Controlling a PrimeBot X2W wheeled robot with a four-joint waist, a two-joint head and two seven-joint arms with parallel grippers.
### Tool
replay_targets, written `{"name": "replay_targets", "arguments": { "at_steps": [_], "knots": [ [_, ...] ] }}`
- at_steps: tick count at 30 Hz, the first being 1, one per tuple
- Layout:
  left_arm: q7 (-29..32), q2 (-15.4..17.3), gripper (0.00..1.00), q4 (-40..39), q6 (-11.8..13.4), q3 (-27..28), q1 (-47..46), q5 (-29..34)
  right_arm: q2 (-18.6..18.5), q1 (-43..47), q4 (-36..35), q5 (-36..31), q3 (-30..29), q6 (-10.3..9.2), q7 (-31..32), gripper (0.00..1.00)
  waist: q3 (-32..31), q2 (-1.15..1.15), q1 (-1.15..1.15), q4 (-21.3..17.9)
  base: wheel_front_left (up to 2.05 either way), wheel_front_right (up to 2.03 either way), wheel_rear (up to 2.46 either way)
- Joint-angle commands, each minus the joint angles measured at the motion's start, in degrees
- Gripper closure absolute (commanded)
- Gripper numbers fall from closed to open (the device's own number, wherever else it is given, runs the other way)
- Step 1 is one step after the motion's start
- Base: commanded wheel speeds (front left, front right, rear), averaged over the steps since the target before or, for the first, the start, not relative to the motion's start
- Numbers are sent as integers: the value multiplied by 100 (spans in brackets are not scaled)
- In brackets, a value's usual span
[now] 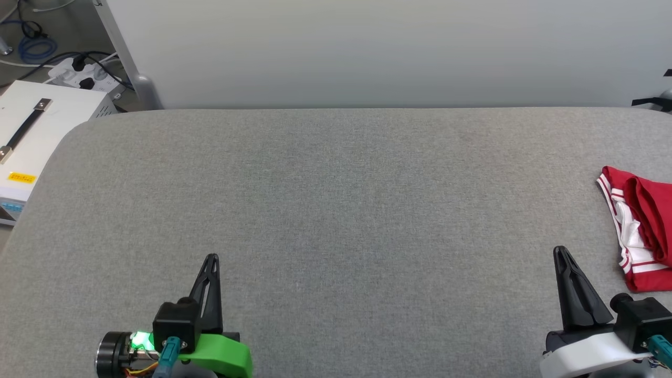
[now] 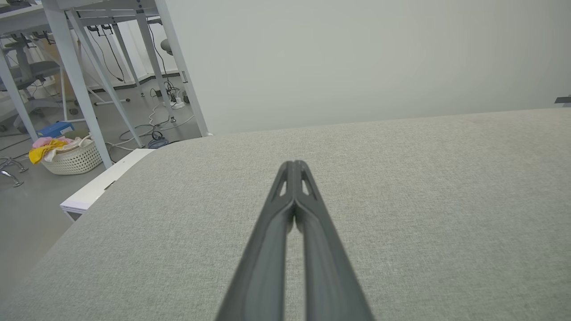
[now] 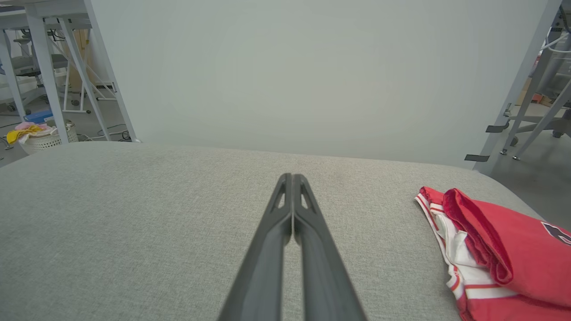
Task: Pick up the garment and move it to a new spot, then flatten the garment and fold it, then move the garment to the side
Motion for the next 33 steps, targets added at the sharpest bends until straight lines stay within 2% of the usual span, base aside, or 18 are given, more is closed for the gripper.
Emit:
{"name": "replay_targets", "arguments": {
  "at_steps": [1,33],
  "knots": [
    [33,-37,100,-27,-41,42,-63,57,23,-112,26,-42,6,-1,46,100,-3,0,0,-1,0,0,0],
    [413,-199,100,-94,-243,321,-152,177,100,-293,147,-232,31,-3,425,100,-64,0,0,-32,0,0,0]
  ]
}}
